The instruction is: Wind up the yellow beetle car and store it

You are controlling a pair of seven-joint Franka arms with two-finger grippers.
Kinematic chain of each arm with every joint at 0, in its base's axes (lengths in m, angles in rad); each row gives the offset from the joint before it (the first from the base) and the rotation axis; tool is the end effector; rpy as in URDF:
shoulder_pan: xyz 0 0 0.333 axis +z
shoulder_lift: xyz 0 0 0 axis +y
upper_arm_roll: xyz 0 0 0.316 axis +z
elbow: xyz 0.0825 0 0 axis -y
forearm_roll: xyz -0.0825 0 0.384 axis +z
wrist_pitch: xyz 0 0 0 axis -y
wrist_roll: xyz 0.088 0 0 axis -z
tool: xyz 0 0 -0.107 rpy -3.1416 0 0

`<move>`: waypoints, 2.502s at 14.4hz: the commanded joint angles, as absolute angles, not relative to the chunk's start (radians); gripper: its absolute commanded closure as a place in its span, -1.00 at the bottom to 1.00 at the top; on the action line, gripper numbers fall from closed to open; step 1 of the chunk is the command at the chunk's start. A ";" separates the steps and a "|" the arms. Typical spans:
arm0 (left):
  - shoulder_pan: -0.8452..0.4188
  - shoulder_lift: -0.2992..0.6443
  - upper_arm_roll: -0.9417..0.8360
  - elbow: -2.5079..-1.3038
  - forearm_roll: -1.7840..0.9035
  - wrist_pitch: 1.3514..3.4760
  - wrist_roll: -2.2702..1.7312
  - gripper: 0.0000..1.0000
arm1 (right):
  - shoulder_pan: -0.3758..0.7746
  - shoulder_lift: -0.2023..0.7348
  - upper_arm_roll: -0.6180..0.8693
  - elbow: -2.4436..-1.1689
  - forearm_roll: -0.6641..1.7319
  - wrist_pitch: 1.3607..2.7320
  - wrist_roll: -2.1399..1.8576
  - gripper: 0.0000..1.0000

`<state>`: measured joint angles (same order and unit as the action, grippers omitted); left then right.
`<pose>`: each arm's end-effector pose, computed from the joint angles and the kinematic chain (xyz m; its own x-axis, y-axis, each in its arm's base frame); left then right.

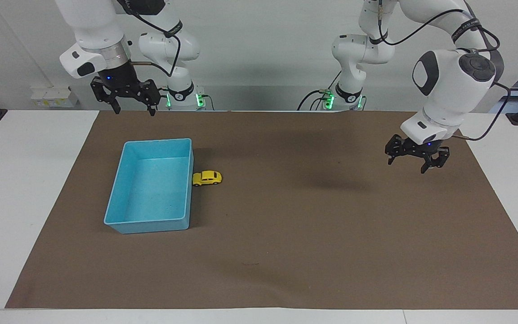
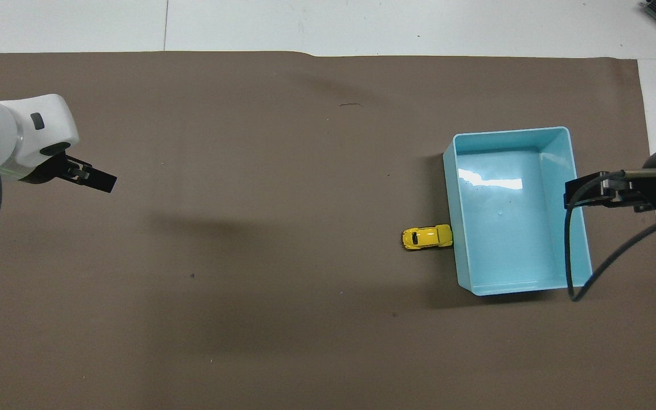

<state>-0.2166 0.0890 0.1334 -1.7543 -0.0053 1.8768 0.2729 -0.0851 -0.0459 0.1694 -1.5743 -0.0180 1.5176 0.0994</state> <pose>0.5914 -0.0522 0.5130 0.9370 -0.3479 0.0312 -0.3476 -0.9375 -0.0157 0.5332 0.0454 0.6429 0.9998 -0.0163 -0.0088 -0.0160 -0.9995 0.0267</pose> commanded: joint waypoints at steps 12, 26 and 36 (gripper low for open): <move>-0.189 0.083 0.126 -1.549 -0.066 1.582 -0.069 -1.00 | -0.060 -0.080 0.187 -1.623 -0.002 1.562 -0.628 -1.00; -0.179 0.005 0.130 -1.666 -0.071 1.652 -0.067 -1.00 | 0.064 -0.069 0.190 -1.848 -0.005 1.767 -1.293 -1.00; -0.178 0.052 0.130 -1.575 -0.066 1.552 -0.060 -1.00 | 0.130 -0.051 0.190 -2.054 -0.005 1.989 -1.359 -1.00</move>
